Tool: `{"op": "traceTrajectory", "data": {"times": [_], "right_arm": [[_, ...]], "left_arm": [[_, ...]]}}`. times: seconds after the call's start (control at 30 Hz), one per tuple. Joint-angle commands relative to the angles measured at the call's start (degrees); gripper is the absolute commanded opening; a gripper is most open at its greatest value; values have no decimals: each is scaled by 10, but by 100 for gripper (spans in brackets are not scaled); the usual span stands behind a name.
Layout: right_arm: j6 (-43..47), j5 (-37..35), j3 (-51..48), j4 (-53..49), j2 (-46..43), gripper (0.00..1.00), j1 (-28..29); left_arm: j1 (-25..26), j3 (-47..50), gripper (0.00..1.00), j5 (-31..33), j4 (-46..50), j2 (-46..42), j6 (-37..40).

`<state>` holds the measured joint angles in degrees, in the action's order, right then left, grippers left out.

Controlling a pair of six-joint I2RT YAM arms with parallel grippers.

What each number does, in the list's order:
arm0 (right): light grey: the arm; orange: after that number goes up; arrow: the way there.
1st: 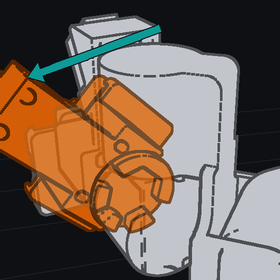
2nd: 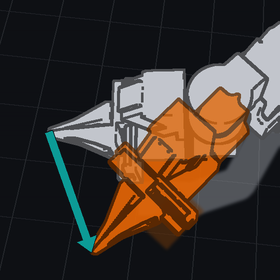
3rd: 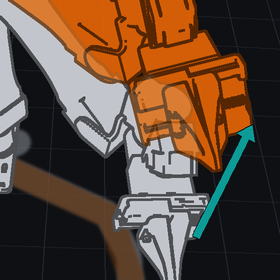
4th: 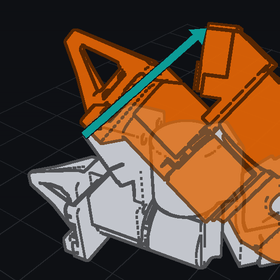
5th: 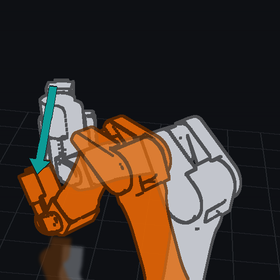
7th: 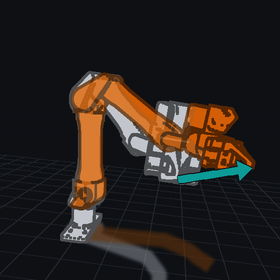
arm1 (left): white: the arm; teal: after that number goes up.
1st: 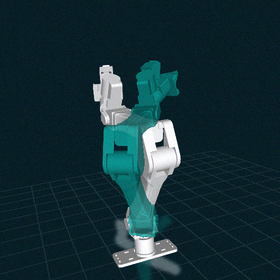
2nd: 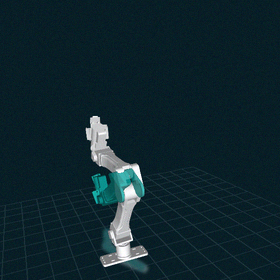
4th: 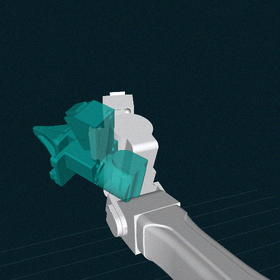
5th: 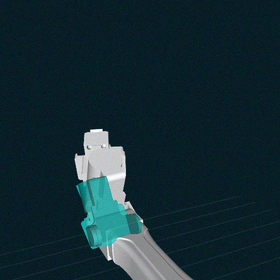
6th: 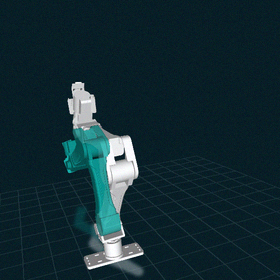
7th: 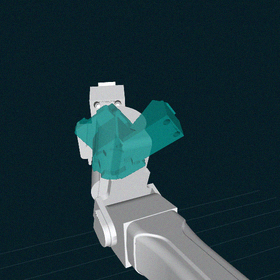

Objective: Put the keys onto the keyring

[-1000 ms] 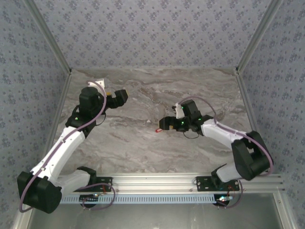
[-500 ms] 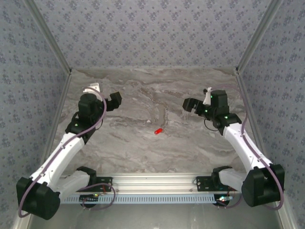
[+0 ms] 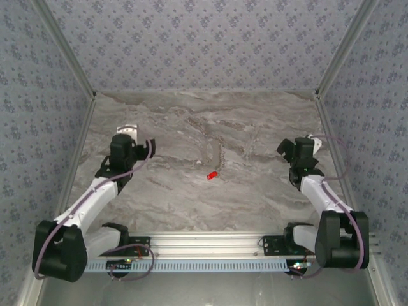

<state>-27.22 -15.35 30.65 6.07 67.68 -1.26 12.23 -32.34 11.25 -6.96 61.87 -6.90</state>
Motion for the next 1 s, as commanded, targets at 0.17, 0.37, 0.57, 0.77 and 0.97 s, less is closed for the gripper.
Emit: {"op": "traceTrajectory", "data": {"times": [0.17,0.37,0.57,0.77,0.97], "right_arm": [[224,5,-41,215,65,100,10],[274,54,-40,286,122,100,13],[249,73,-89,378,149,100,-4],[248,106,-133,514,205,100,-11],[250,127,-101,466,212,100,-12]], "left_arm": [[-115,92,98,-26,-204,39,26],[-161,111,98,-95,-320,141,47],[-184,101,98,-187,-385,212,29],[-164,95,98,-213,-421,264,64],[-157,88,98,-188,-401,262,63]]}}
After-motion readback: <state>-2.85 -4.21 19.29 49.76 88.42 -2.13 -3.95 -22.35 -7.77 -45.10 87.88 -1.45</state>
